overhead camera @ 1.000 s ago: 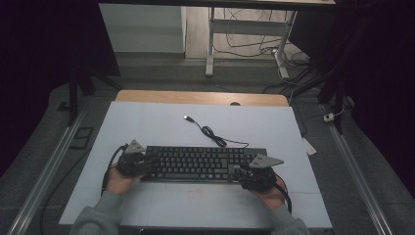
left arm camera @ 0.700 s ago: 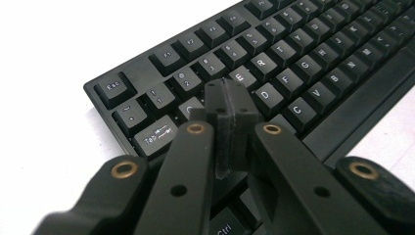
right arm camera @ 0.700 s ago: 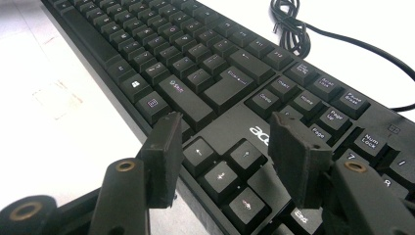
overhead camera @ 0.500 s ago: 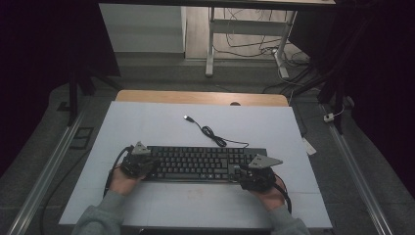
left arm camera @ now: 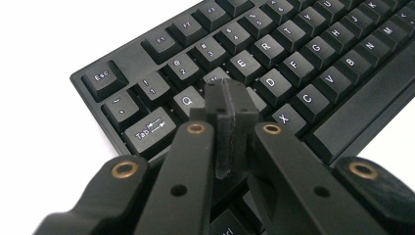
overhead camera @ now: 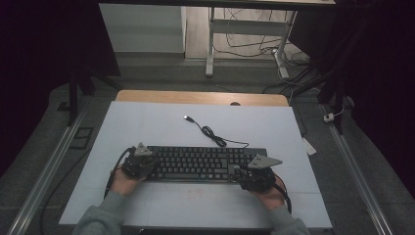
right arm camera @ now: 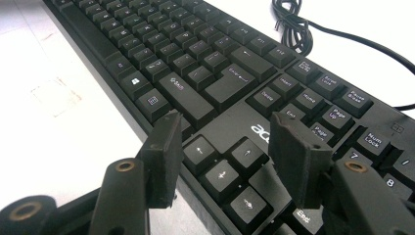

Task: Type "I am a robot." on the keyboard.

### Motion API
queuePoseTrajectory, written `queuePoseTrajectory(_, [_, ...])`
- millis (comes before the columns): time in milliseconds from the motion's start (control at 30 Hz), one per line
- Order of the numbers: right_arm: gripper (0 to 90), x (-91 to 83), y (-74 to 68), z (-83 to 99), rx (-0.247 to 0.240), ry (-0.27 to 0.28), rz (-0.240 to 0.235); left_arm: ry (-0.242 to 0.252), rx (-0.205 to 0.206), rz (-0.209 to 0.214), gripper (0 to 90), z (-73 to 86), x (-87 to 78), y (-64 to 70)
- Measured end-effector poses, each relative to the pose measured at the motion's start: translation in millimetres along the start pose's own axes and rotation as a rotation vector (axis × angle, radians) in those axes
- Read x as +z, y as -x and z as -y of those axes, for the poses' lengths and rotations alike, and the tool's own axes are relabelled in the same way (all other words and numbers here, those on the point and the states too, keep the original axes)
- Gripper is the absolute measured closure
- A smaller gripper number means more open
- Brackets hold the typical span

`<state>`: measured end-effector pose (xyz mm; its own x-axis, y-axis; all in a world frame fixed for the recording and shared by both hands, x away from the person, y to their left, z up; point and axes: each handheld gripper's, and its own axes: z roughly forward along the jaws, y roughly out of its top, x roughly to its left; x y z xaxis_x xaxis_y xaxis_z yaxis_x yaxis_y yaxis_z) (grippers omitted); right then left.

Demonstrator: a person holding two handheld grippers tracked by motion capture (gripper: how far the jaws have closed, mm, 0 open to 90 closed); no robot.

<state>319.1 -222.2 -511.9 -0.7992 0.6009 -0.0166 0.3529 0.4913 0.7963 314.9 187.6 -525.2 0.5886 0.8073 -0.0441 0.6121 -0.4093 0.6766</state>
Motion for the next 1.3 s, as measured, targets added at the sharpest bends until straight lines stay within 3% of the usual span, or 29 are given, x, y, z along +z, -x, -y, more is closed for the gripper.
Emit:
queuePoseTrajectory(167, [46.8, -0.4, -0.1, -0.1, 0.000, 0.004, 0.001, 0.048, 0.007, 0.010, 89.1, -1.0, -6.5, 0.6])
queuePoseTrajectory(367, [46.7, -0.1, 0.1, -0.1, -0.002, 0.003, 0.001, 0.121, -0.028, 0.022, 88.2, -2.1, -18.7, -1.4])
queuePoseTrajectory(600, [46.6, -0.3, 0.4, 0.0, -0.002, 0.005, 0.004, 0.173, -0.079, 0.017, 63.9, -1.7, -25.5, -5.5])
queuePoseTrajectory(800, [46.4, -0.3, -0.1, 0.3, 0.005, 0.009, 0.001, 0.171, -0.085, 0.030, 49.0, -2.8, -25.7, -6.3])
queuePoseTrajectory(1300, [46.4, -0.6, 0.5, -0.1, 0.015, 0.021, -0.011, 0.150, -0.078, 0.044, 40.5, -5.7, -24.0, -4.3])
